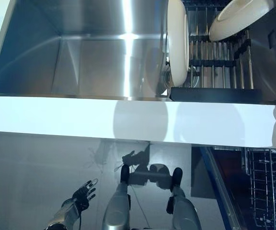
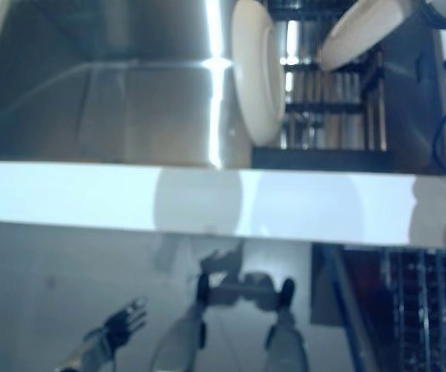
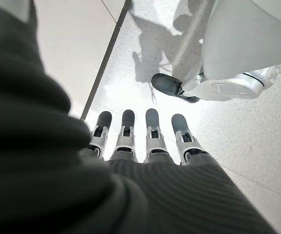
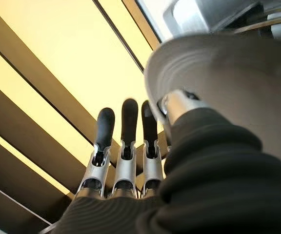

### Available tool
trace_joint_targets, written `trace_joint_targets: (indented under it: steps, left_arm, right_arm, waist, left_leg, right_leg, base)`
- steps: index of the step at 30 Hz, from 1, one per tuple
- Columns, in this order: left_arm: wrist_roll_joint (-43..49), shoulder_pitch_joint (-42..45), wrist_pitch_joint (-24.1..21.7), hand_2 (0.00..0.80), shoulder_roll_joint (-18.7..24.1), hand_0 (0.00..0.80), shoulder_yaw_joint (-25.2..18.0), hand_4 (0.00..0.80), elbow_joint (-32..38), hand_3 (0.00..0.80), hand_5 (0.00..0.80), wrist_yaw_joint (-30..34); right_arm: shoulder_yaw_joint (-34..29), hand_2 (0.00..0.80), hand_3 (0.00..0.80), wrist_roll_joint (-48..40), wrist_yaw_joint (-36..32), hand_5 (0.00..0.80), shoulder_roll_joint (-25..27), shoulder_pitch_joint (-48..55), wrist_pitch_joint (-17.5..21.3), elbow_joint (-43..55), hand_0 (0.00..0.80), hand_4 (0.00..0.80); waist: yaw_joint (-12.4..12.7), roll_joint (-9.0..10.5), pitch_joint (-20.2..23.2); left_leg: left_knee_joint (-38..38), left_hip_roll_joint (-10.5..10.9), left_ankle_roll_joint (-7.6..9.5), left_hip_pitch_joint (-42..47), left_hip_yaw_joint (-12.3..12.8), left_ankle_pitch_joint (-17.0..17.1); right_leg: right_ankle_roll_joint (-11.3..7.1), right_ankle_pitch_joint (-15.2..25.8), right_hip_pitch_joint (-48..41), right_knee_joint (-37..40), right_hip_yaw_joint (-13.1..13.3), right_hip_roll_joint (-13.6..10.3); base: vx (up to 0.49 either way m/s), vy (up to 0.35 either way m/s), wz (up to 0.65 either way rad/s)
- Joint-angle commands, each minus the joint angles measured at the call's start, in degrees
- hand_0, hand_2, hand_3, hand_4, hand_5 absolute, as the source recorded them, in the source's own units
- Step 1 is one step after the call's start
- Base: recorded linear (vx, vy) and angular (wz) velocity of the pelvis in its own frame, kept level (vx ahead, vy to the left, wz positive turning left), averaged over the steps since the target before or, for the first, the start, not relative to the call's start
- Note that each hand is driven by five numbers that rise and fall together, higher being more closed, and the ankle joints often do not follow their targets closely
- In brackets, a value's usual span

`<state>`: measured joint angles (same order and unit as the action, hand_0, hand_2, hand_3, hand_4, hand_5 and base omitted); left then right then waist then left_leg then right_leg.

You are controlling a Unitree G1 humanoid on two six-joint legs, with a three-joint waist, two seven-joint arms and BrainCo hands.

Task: Take plates into dishwasher

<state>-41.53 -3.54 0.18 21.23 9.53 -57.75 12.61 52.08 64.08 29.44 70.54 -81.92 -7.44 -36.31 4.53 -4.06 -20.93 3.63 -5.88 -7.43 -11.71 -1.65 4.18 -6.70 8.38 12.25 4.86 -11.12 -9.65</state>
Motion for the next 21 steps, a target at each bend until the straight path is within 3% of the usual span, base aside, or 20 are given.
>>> trace_joint_targets:
  steps: [1,21]
  left_arm:
    - [-0.47,2.7,-1.3,0.0,2.39,0.0,0.88,0.0,-0.25,0.0,0.0,0.72]
    - [2.93,4.52,-2.24,0.0,2.62,0.0,-0.38,0.0,-1.21,0.0,0.0,1.1]
  right_arm:
    - [4.34,0.8,0.8,0.67,0.8,0.8,4.11,-7.83,-1.97,-1.95,0.8,0.8]
    - [5.07,0.8,0.8,-1.06,4.08,0.8,6.01,-8.52,-2.61,-4.7,0.8,0.8]
  waist:
    - [1.73,2.16,1.28]
    - [2.0,3.28,6.07]
  left_leg:
    - [1.37,1.75,2.51,-1.74,-0.71,2.02]
    - [1.37,1.13,2.27,0.93,-0.15,0.96]
  right_leg:
    - [-2.87,-0.45,-0.5,-0.22,-1.76,-2.2]
    - [-2.99,-1.46,-3.65,0.14,-1.41,-1.96]
  base:
    - [0.0,0.0,0.0]
    - [0.007,-0.002,0.0]
